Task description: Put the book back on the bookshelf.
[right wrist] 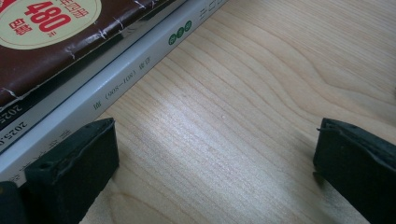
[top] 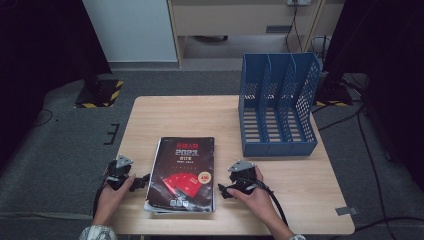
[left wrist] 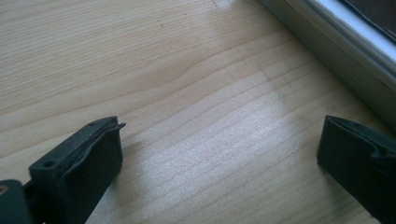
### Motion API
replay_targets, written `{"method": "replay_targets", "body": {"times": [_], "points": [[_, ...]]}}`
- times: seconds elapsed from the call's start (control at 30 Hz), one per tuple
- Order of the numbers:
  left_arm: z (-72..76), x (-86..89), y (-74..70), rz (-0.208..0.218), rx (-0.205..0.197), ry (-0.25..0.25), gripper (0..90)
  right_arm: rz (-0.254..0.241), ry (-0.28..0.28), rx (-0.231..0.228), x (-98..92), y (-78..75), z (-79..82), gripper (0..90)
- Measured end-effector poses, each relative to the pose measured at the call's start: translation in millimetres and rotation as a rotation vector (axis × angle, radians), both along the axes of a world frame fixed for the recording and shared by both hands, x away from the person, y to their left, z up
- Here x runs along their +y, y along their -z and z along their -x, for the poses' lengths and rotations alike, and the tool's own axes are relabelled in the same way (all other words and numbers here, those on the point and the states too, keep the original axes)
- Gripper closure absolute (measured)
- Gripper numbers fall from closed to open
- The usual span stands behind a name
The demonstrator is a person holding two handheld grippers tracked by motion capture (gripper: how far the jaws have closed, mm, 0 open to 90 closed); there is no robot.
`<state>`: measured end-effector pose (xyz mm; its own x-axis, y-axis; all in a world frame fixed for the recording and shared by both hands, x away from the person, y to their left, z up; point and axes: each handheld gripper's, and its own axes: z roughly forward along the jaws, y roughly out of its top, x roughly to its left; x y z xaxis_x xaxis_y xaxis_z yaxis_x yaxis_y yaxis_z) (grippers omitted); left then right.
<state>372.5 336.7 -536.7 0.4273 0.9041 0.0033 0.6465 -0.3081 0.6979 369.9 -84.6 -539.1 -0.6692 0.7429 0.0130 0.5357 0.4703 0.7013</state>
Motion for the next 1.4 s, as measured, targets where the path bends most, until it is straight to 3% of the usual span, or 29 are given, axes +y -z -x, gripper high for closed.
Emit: {"method": "replay_targets", "body": {"times": [0.23,0.27,0.37,0.43,0.47,0.53,0.63,0.7,0.77,0.83,0.9,0.93,1.03,1.1,1.17,1.2,1.23,1.3,1.37,1.4], "points": [[1.8,0.0,-2.0,0.005,0.005,-0.009,3.4,-0.003,0.001,0.000,0.2,0.0,-0.7,0.8],[2.4,1.2,-3.7,0.032,0.006,-0.027,4.6,0.003,-0.002,0.004,-0.1,-0.9,-1.3,2.1],[3.5,4.3,-7.0,0.042,-0.007,-0.033,8.0,0.000,0.005,0.007,-1.1,-3.6,-1.7,9.9],[6.5,7.1,-12.3,0.057,-0.014,-0.062,12.4,-0.008,0.006,0.019,-2.0,-5.1,-1.9,11.1],[10.8,9.3,-19.7,0.072,-0.031,-0.086,14.6,-0.039,0.002,0.015,-3.3,-9.6,-1.1,16.0],[15.1,9.2,-28.0,0.096,-0.054,-0.091,17.0,-0.054,-0.007,0.001,-3.5,-14.0,0.1,20.8],[19.2,6.8,-36.4,0.117,-0.070,-0.082,20.9,-0.074,-0.014,-0.008,-4.1,-18.0,1.7,27.1],[27.2,-1.4,-47.3,0.153,-0.101,-0.062,24.3,-0.104,-0.025,-0.020,-4.7,-24.7,4.9,35.6],[29.5,-5.6,-49.6,0.150,-0.102,-0.047,25.5,-0.112,-0.026,-0.035,-4.9,-28.3,6.4,38.6],[33.8,-19.1,-53.0,0.134,-0.108,-0.011,26.5,-0.151,-0.047,-0.069,-2.0,-41.8,11.0,46.5],[34.0,-22.2,-54.8,0.137,-0.115,-0.012,29.5,-0.157,-0.060,-0.079,0.0,-45.7,11.4,48.6],[33.0,-28.2,-57.1,0.185,-0.118,-0.019,30.4,-0.193,-0.083,-0.068,5.8,-51.3,9.8,50.9],[32.9,-36.6,-56.0,0.204,-0.103,0.011,31.7,-0.202,-0.118,-0.045,14.7,-53.9,3.1,49.9],[33.6,-50.6,-52.9,0.138,-0.092,0.049,31.6,-0.213,-0.124,-0.021,23.0,-49.8,-9.2,41.4],[33.0,-53.3,-51.6,0.126,-0.091,0.054,31.5,-0.224,-0.122,-0.017,23.2,-47.4,-12.3,39.1],[30.7,-57.0,-47.4,0.126,-0.080,0.060,31.2,-0.262,-0.103,0.011,23.1,-38.6,-19.3,36.8],[30.7,-57.0,-47.4,0.126,-0.080,0.060,30.7,-0.262,-0.103,0.011,23.1,-38.6,-19.3,36.8],[28.2,-61.2,-39.8,0.096,-0.044,0.077,29.0,-0.260,-0.124,0.044,24.5,-31.5,-22.8,32.0],[27.9,-62.2,-38.1,0.092,-0.041,0.071,26.2,-0.264,-0.130,0.053,25.4,-29.4,-23.3,29.4],[27.3,-63.1,-36.9,0.106,-0.042,0.062,26.2,-0.253,-0.137,0.090,28.7,-24.9,-24.2,26.1]]}}
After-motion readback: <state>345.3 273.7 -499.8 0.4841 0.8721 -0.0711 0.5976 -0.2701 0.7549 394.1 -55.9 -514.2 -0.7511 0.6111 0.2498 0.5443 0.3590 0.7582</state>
